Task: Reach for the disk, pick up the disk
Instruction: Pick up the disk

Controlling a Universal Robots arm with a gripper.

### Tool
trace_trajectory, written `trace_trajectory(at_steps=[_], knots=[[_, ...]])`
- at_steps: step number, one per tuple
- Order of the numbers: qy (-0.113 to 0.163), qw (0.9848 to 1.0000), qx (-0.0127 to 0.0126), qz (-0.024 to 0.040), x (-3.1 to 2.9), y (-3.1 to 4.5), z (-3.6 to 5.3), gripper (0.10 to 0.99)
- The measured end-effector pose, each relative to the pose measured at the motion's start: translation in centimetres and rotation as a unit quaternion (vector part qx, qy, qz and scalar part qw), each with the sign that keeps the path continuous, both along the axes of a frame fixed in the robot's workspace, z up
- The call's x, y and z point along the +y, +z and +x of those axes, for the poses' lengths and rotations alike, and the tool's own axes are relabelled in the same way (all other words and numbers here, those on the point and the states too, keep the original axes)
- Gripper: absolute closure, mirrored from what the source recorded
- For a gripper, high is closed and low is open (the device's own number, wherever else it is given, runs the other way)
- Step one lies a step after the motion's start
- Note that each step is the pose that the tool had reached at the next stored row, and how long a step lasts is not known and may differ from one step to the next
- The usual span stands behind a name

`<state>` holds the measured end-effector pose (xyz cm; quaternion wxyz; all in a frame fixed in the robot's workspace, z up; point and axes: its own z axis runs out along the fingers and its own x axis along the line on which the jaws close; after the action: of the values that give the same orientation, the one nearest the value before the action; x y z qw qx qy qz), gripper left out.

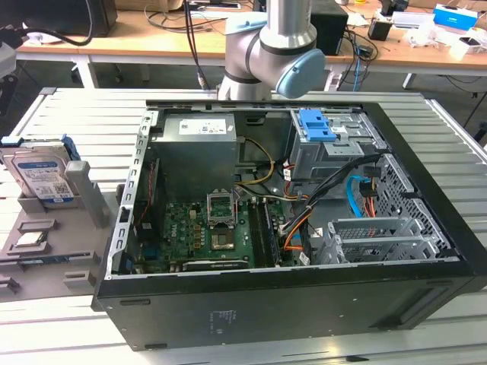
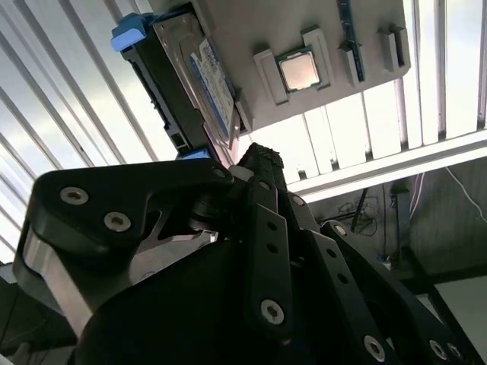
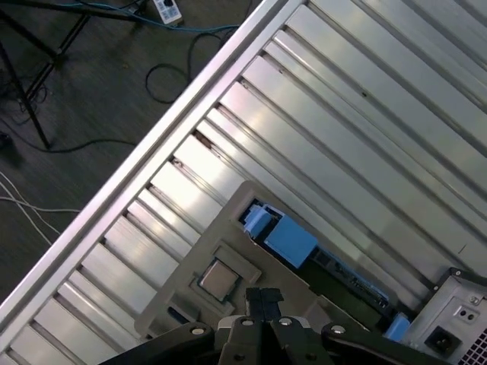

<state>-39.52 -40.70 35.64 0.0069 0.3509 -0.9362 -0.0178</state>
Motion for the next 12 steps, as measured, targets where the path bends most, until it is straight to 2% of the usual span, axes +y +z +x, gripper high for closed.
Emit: trace_trajectory(at_steps=[8,12], knots=[[0.032,0.9995,0.0,0.0,0.0,0.0,0.0,0.98],[0.055,0.9985,0.0,0.0,0.0,0.0,0.0,0.98]])
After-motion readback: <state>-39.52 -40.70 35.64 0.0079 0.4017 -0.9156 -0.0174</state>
